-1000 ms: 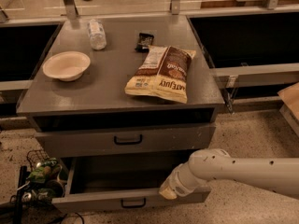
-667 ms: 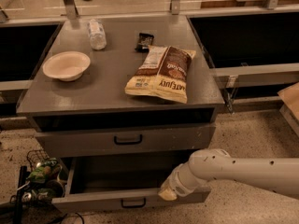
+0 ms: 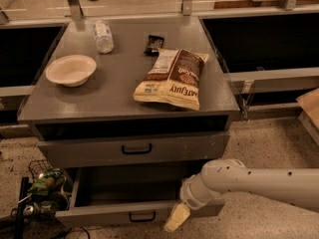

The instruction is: Open middle drawer

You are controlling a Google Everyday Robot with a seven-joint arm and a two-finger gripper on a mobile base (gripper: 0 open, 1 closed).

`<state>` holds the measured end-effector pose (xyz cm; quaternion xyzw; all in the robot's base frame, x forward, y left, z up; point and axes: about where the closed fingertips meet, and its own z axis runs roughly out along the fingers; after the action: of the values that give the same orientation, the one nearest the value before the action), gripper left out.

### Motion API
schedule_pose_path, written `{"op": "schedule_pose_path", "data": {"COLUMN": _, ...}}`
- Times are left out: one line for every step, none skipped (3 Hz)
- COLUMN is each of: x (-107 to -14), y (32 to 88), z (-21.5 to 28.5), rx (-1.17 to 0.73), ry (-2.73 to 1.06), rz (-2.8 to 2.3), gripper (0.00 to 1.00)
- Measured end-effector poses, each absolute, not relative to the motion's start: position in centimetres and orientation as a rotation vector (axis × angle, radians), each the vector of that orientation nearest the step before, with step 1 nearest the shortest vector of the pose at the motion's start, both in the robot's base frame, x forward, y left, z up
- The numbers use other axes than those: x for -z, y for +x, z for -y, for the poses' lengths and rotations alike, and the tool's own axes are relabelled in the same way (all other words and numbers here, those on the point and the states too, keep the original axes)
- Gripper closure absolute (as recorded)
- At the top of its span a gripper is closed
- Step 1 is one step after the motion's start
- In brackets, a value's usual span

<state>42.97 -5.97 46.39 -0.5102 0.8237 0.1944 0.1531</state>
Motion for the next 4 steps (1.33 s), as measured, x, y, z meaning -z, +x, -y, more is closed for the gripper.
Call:
{"op": "schedule_pose_path", "data": {"x": -45.6, "y": 43.8, "z": 6.0, "rx": -0.569, "ry": -1.452, "rz": -2.357, "gripper": 0.0}}
{"op": "schedule_pose_path", "data": {"x": -43.8, "y": 44.0, "z": 6.0, "rx": -0.589, "ry": -1.446, "rz": -2.372, "gripper": 0.0}}
{"op": "schedule_pose_path", "data": {"x": -40.1, "y": 43.0, "z": 6.6, "rx": -0.644, "ry": -1.426, "rz": -2.432, "gripper": 0.0}}
{"op": "schedule_pose_path", "data": {"x": -40.1, "y": 43.0, "z": 6.6, "rx": -0.644, "ry": -1.426, "rz": -2.432, "gripper": 0.0}}
